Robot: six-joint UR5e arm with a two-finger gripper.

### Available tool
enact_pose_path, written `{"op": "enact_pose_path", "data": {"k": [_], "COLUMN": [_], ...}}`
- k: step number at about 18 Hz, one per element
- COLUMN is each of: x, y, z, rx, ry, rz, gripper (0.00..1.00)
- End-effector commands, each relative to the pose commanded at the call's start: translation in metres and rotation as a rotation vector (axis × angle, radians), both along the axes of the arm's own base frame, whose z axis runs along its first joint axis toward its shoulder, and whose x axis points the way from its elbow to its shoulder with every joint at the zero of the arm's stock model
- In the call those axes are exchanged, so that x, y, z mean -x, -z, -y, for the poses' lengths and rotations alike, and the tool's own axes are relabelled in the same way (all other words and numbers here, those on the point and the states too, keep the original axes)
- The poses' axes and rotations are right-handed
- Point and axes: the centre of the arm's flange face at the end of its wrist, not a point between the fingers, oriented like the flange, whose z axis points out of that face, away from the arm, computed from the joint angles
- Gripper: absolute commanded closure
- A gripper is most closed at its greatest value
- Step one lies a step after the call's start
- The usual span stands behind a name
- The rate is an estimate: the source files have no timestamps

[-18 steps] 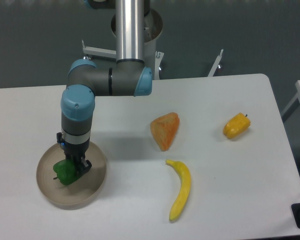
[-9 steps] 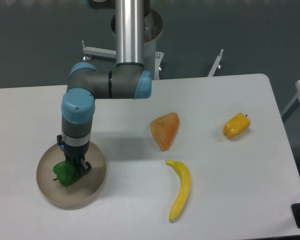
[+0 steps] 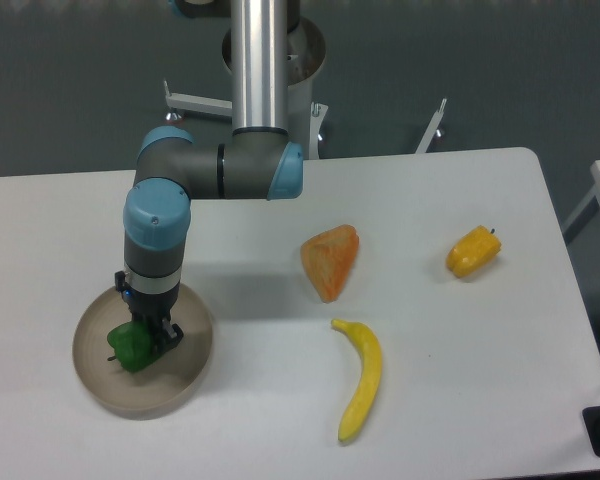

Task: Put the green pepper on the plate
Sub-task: 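Lower the green pepper onto the plate surface, then open the gripper to release the pepper and rise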

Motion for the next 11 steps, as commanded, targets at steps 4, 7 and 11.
{"op": "enact_pose_path", "data": {"k": [4, 7, 11], "x": [-0.0012, -0.0001, 0.0], "y": [0.0007, 0.0007, -0.0039], "z": [0.0003, 0.0004, 0.0001], "rx": [0.001, 0.002, -0.006], "ry": [0.002, -0.001, 0.0], "rz": [0.0, 0.001, -0.002], "gripper": [0.62, 0.53, 0.38]}}
